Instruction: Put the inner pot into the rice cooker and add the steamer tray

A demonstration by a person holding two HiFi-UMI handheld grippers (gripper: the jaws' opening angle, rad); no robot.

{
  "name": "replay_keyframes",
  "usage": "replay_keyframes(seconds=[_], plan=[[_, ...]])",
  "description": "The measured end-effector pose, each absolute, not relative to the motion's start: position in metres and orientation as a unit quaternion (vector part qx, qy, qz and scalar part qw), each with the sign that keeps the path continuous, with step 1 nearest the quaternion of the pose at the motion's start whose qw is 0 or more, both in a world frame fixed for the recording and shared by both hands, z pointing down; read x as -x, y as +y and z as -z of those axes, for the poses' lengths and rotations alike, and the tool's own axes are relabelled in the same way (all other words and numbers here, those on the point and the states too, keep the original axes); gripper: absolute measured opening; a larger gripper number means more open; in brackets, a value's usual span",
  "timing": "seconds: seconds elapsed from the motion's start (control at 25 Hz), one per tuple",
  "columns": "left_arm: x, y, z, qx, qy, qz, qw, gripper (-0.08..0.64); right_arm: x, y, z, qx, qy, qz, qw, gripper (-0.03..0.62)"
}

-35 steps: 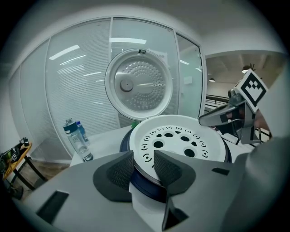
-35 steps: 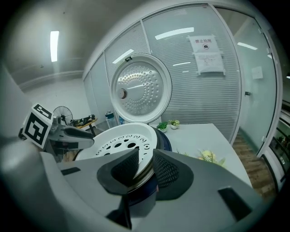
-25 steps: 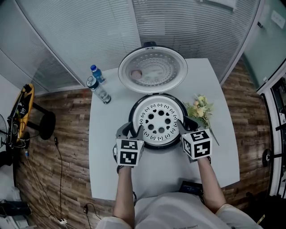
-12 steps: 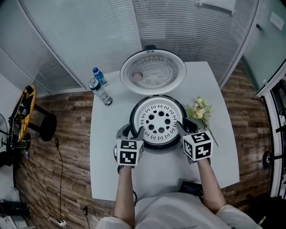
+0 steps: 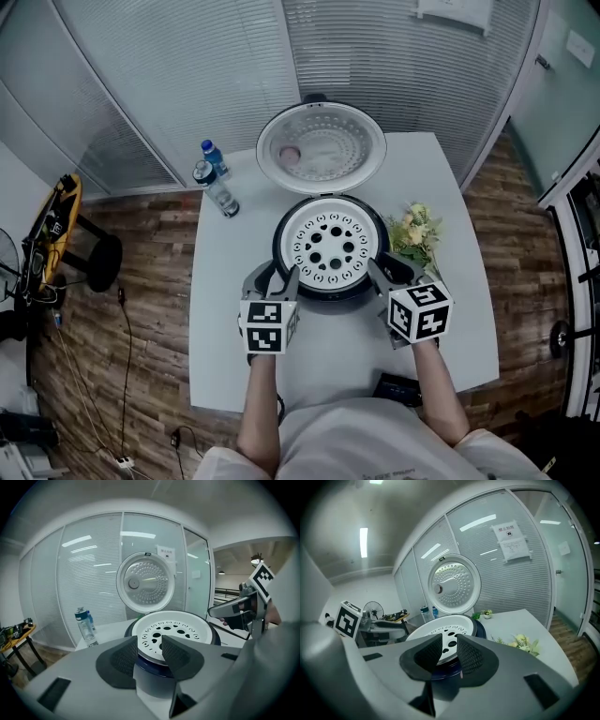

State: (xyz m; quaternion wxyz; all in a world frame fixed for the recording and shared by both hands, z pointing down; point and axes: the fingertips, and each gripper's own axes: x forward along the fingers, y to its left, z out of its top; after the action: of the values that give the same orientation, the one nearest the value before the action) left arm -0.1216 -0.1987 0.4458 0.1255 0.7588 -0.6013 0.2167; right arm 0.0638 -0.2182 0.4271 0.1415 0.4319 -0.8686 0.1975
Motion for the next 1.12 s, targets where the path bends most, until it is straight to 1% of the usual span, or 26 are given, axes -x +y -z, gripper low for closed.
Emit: replay_keyframes(seconds=[0.04,0.12,0.24,0.36,0.48,1.12], plan=[[0.12,-0.195,-0.444,-0.76,-0.602,-0.212,0.124,0.161,-0.064,-0.214,-0.423,-0.43,-0.871,-0.197,0.131,0.104],[0.117,-0.186,-0.443,-0.763,-0.603,-0.198,0.124,0.144,-0.067,-0.205,-0.415,-0.427,-0.877,-0.191,0.109,0.064],[0.112,-0.172,-0.443,-0.769,-0.602,-0.16,0.145,0.104,-0.072,-0.193,-0.409,-0.425,-0.882,-0.187,0.085,0.04],[0.109,-0.163,-0.443,-0.775,-0.596,-0.119,0.174,0.041,-0.077,-0.188,-0.41,-0.436,-0.878,-0.182,0.084,0.025],[0.103,-0.155,-0.443,-0.779,-0.59,-0.097,0.192,0.015,-0.081,-0.183,-0.412,-0.445,-0.875,-0.168,0.094,0.018],[0.107,-0.148,-0.44,-0.78,-0.589,-0.08,0.196,0.009,-0.077,-0.178,-0.415,-0.451,-0.872,-0.157,0.104,0.017]])
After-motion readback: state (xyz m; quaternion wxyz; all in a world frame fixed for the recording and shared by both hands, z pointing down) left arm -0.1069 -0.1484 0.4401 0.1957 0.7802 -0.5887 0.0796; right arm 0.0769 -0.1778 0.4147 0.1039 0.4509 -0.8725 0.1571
